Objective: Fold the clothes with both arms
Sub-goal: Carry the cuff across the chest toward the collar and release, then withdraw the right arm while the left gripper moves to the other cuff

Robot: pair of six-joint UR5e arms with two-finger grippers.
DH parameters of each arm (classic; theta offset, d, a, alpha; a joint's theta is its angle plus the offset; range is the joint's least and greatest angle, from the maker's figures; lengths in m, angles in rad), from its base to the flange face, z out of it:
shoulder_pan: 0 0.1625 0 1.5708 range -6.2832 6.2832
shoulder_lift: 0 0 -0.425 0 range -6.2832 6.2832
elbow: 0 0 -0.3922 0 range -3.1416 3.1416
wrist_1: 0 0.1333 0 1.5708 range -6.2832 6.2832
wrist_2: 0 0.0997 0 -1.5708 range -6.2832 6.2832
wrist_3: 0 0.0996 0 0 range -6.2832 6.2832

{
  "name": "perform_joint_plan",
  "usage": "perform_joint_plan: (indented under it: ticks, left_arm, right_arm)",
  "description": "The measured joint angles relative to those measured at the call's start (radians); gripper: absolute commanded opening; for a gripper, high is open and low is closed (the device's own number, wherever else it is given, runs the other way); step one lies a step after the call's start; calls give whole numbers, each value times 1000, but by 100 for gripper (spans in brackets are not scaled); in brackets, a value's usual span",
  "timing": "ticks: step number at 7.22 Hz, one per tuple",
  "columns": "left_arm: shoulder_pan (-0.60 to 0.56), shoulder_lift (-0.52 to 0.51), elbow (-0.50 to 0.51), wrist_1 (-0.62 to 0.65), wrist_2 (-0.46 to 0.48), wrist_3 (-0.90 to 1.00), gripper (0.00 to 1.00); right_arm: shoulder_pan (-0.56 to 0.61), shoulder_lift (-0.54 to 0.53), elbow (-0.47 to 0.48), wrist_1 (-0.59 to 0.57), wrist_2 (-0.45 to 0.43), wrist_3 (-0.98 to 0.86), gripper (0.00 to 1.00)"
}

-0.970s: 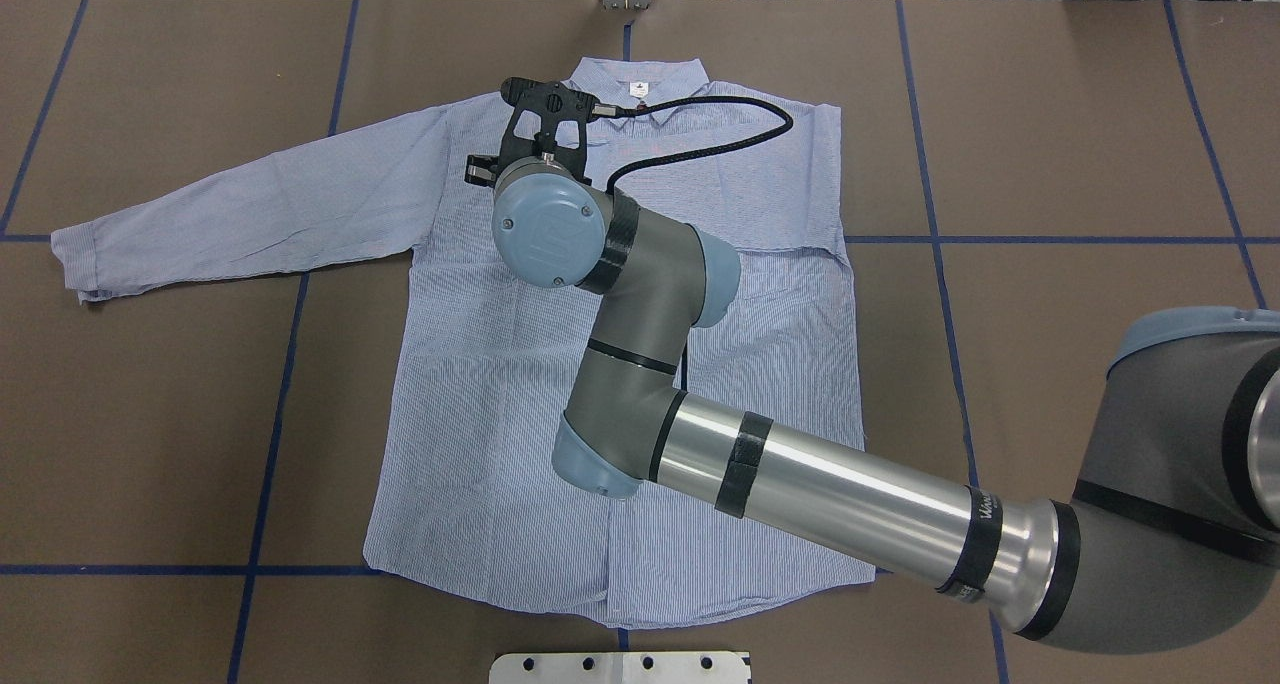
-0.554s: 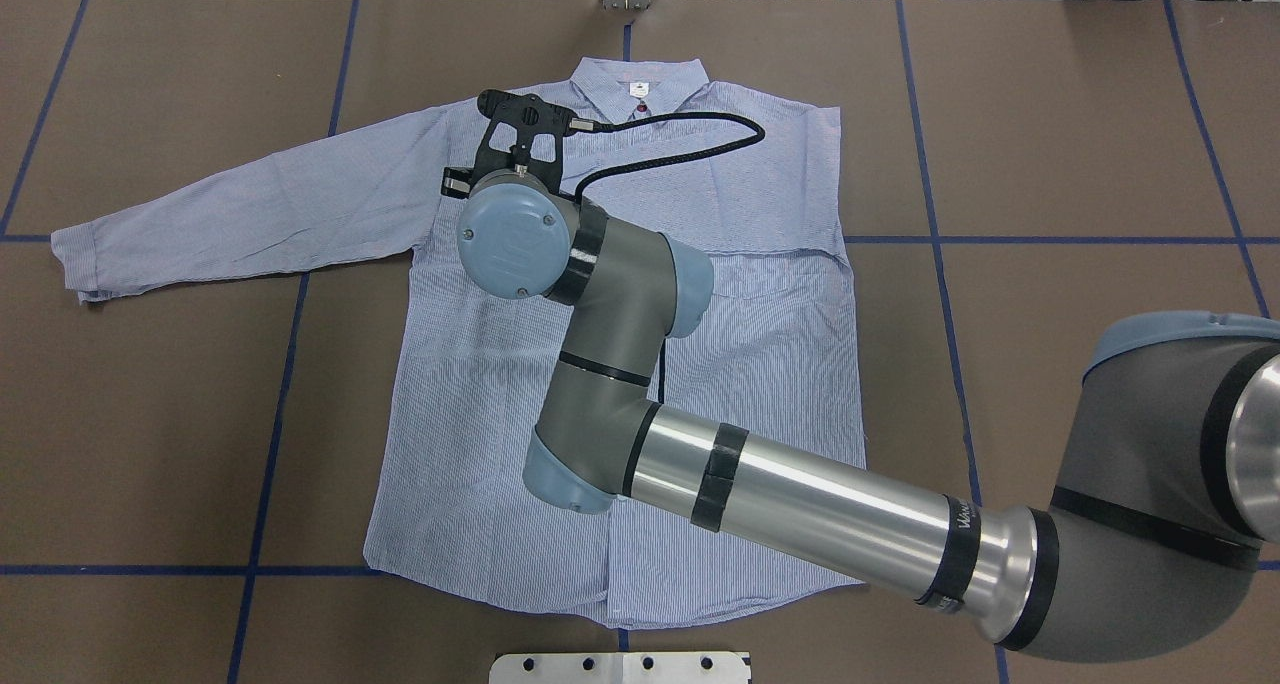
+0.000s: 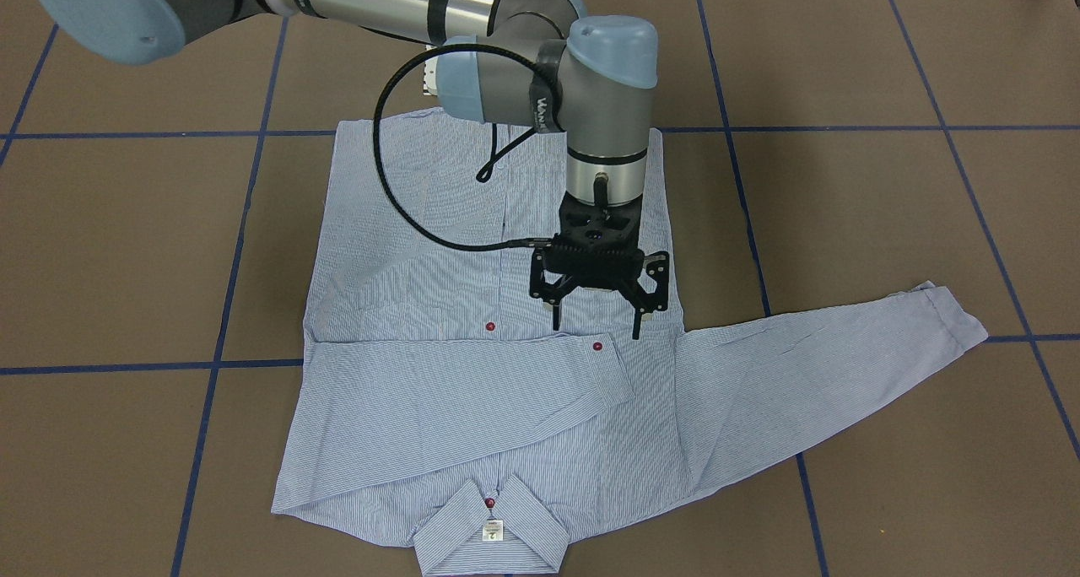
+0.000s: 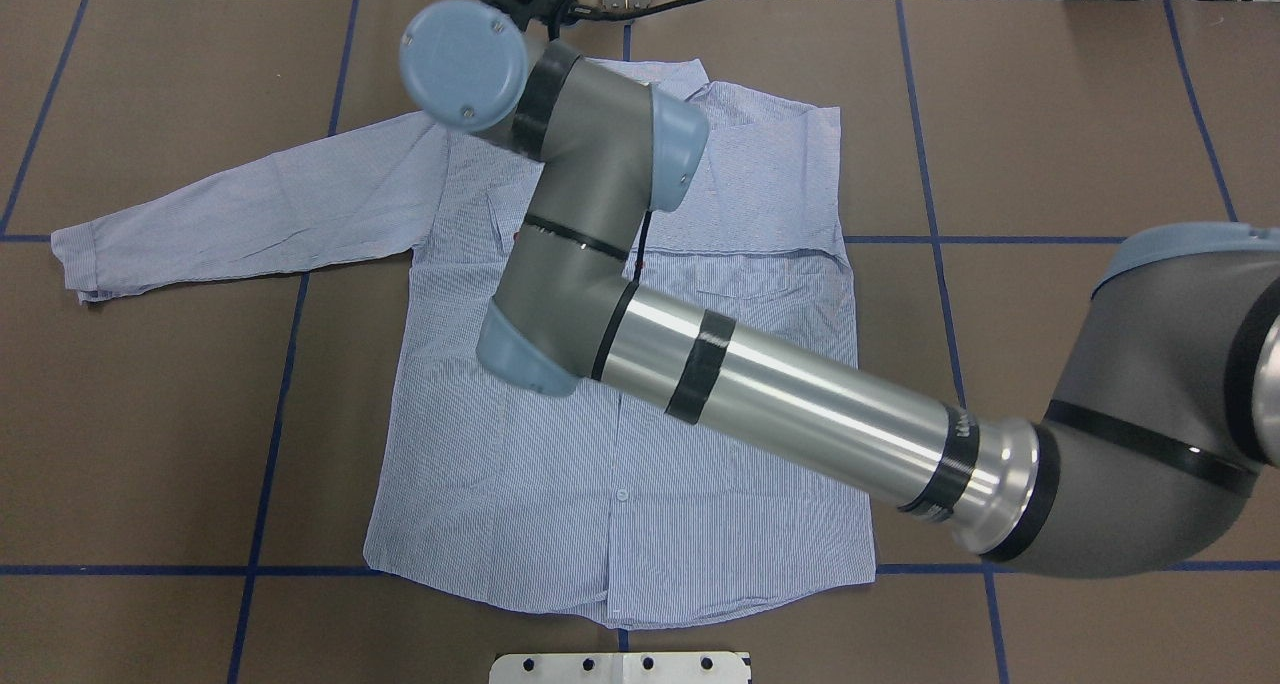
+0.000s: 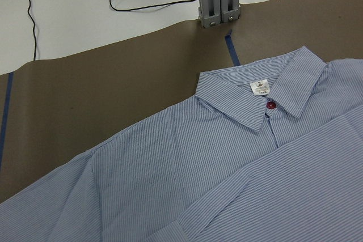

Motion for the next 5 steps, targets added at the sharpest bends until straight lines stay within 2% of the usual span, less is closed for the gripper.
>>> perform_joint_plan:
  ticks: [1,2,4,5]
  left_arm:
    - [5,-2,22,-53,0,-19,100]
    - [12,-4,65,-131,0,-65,100]
    - [62,-1,194,-380,16,-249,100]
    - [120,0,251,-498,65,-367,100]
  right_arm:
    - [78,-62,81,-30,120,-74,100]
    - [160,-153,201,-86,221,-186,100]
    - [356,-398,467,-172,433,-456,100]
    - [446,-517,561,-192,506,-601,100]
